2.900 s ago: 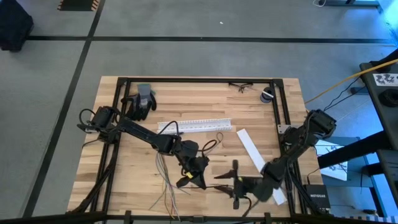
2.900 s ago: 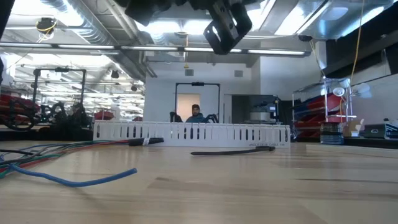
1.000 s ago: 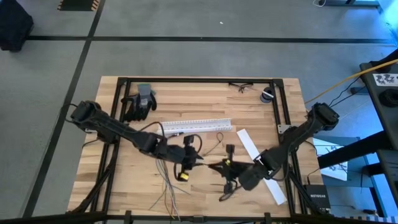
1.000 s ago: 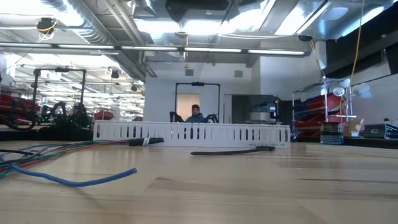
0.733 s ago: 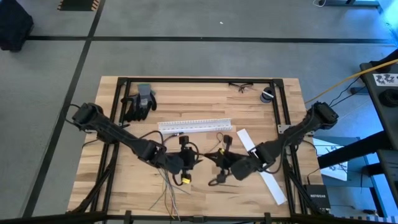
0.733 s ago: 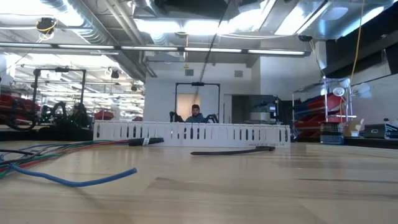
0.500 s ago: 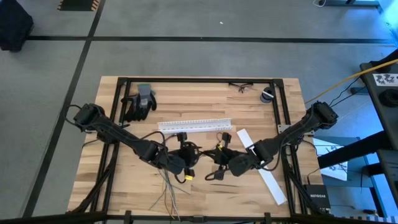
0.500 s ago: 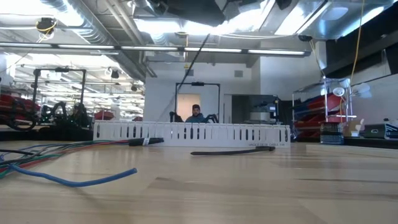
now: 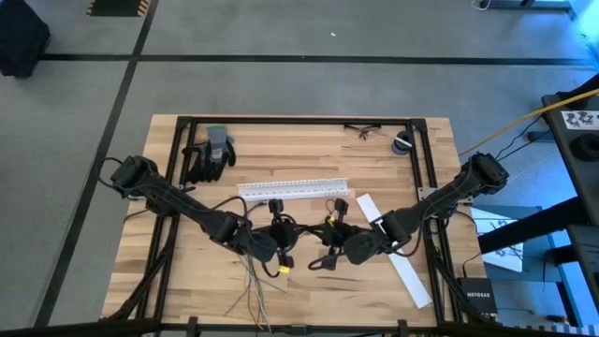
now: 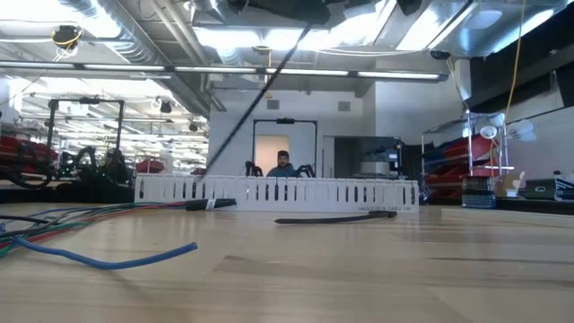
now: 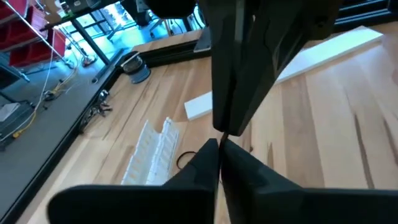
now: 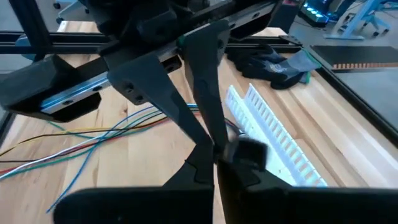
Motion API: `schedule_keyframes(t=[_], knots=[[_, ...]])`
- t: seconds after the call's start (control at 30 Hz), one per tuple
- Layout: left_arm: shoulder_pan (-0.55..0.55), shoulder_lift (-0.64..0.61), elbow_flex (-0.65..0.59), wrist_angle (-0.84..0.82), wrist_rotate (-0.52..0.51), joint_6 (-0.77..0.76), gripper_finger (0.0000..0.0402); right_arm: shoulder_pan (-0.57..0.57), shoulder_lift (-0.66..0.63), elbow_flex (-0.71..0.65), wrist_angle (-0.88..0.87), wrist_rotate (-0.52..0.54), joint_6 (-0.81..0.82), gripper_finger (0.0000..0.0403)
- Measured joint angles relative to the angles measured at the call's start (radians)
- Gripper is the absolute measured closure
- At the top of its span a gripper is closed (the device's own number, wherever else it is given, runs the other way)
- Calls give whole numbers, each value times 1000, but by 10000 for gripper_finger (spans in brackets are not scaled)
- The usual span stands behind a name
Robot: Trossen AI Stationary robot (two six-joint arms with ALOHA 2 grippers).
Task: Ziptie cables
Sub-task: Prepare the black ziptie
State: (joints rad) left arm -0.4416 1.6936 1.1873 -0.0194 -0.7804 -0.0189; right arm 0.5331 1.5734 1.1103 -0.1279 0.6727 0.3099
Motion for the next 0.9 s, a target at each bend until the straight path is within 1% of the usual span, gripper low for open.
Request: schedule_keyframes(t=[0.07,0.13,0.23,0.3,0.4,0.47,0.5,0.57,0.63,0.73,0.8,0.87,0.9], knots=[[0,0,0,2,1,0,398,0,0,0,3,-11,3,389],[0,0,0,1,0,0,400,1,0,2,-4,-10,-41,376],[-6,0,0,-1,-9,-3,400,12,-31,38,-120,-9,-72,352],[-10,0,0,3,-12,-4,401,30,-61,82,-242,-10,-61,333],[-12,0,0,0,-10,-17,401,62,-89,137,-485,-9,49,304],[-15,0,0,4,-10,-30,401,93,-100,143,-601,-4,145,290],[-16,0,0,9,-9,-34,401,110,-102,129,-619,15,183,284],[-16,0,-1,29,-7,-42,401,150,-101,69,-585,85,230,277],[-15,0,-2,72,18,-54,401,179,-88,-32,-436,154,233,275],[-7,0,-1,150,109,-72,401,183,-55,-213,-50,220,162,277],[-1,0,-1,185,153,-89,401,162,-14,-320,297,220,74,279],[8,0,-1,203,177,-109,401,136,38,-395,629,184,-46,280],[11,0,-1,207,184,-115,401,124,61,-419,758,159,-105,280]])
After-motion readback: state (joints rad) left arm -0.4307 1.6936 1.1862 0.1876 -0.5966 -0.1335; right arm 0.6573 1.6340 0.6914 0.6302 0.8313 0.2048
